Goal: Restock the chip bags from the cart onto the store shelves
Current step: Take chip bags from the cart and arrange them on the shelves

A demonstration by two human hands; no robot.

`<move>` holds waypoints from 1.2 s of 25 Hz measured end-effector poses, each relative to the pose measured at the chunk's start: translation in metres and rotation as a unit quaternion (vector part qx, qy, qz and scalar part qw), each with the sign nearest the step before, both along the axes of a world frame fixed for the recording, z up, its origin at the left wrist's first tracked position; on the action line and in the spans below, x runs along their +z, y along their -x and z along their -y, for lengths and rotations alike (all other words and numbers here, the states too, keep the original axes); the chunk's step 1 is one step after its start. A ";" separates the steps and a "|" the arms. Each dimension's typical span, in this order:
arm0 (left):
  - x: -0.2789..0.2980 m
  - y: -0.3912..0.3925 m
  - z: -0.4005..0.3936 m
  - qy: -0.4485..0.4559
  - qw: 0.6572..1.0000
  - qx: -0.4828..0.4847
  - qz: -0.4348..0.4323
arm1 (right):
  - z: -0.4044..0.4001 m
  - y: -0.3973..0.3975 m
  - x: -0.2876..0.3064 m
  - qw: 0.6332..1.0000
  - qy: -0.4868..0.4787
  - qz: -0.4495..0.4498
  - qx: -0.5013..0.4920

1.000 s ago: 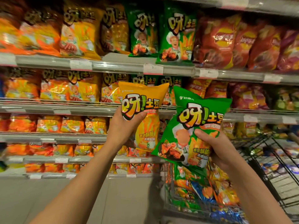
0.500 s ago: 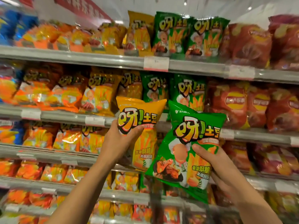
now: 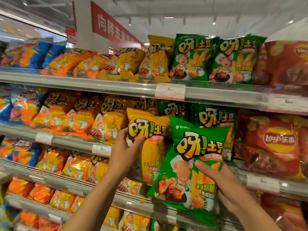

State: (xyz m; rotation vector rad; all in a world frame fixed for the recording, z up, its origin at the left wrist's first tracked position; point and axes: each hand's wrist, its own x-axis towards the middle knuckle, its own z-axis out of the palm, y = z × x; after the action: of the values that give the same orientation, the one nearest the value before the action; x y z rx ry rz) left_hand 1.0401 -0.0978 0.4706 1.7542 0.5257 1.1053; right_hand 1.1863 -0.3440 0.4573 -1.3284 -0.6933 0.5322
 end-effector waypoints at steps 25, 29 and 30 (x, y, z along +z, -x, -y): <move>0.025 -0.095 -0.101 -0.058 0.992 0.069 -0.090 | -0.077 -0.011 0.035 0.992 -0.026 0.063 -0.105; 0.019 -0.087 -0.093 -0.170 0.978 0.104 -0.060 | -0.080 -0.008 0.035 0.990 -0.024 0.067 -0.118; 0.014 -0.083 -0.089 -0.248 0.959 0.128 -0.048 | -0.080 -0.008 0.035 0.990 -0.022 0.070 -0.119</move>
State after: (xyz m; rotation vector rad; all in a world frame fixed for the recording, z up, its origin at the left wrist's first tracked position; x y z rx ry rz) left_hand 1.1234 -0.0090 0.4843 2.2291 0.5809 1.4277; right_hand 1.1939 -0.2635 0.4927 -1.3939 -0.6461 0.2329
